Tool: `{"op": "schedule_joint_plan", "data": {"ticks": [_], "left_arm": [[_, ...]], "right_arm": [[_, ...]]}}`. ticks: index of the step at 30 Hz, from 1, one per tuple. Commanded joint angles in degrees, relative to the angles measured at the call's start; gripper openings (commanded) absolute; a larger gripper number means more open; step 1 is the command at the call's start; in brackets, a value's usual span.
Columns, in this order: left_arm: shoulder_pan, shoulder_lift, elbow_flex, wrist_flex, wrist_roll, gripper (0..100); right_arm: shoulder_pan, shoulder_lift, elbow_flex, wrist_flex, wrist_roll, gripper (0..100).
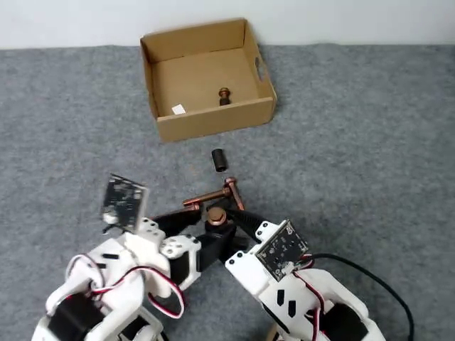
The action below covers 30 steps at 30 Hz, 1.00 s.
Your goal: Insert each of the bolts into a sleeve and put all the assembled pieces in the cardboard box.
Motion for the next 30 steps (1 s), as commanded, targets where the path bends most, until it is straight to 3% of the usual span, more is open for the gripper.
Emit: {"op": "schedule_joint_plan", "data": {"ticks": [1, 4, 8, 12, 16, 24, 30], "left_arm": [[-2.55, 0.18, -5.41, 0.09, -2.11, 17], [-8.00, 0.18, -6.73, -0.53, -5.54, 1], [-20.13, 0.26, -5.85, -1.58, -10.46, 0], [-31.21, 0.18, 2.77, -2.81, -15.47, 0], [-39.03, 0.18, 13.32, -5.45, -18.02, 0], [-41.49, 0.18, 30.37, -14.77, -26.02, 0], [-41.49, 0.18, 38.73, -21.98, -25.93, 0]], "right_arm": [[0.66, -0.57, -0.62, -1.36, 0.09, 0.8], [4.09, -0.57, -0.53, -1.36, 0.09, 0.8], [10.86, -0.57, -0.62, -1.36, 0.00, 0.8], [16.22, -0.57, -0.26, -1.10, -0.35, 0.8], [22.90, -0.48, -0.26, 3.56, -8.79, 0.8], [26.77, 1.10, -2.90, 6.90, -12.31, 0.8], [26.51, 18.59, -14.15, 6.37, -16.00, 0.8]]}}
